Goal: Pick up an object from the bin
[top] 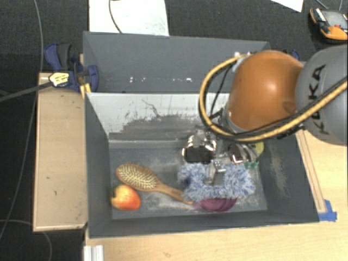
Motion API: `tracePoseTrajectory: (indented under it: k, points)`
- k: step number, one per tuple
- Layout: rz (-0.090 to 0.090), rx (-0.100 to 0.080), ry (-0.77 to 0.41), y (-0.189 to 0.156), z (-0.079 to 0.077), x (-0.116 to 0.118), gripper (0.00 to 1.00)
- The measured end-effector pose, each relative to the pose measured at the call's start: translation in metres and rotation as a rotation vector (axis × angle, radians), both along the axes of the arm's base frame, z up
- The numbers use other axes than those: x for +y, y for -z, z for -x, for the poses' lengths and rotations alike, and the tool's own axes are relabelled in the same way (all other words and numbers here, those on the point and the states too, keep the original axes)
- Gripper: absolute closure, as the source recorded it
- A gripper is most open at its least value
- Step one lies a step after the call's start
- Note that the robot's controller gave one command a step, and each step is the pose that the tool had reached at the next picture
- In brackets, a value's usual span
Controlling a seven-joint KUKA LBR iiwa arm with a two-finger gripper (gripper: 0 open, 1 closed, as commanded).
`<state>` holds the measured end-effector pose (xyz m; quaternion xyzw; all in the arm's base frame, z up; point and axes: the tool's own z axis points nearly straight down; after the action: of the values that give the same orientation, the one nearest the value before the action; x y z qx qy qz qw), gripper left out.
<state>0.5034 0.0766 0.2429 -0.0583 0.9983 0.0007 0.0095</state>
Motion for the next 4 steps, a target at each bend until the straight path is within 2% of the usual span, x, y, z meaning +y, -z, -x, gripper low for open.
tracePoseTrajectory:
  k: [1, 2, 3, 4]
  points:
    - [0.004, 0.017, 0.069, 0.042, -0.007, -0.044, 0.0]
    - [-0.003, -0.005, -0.027, 0.019, -0.009, -0.002, 0.0]
    - [0.004, 0.012, 0.064, 0.056, -0.004, -0.055, 0.0]
    - [-0.008, -0.009, 0.089, 0.042, -0.017, -0.024, 0.0]
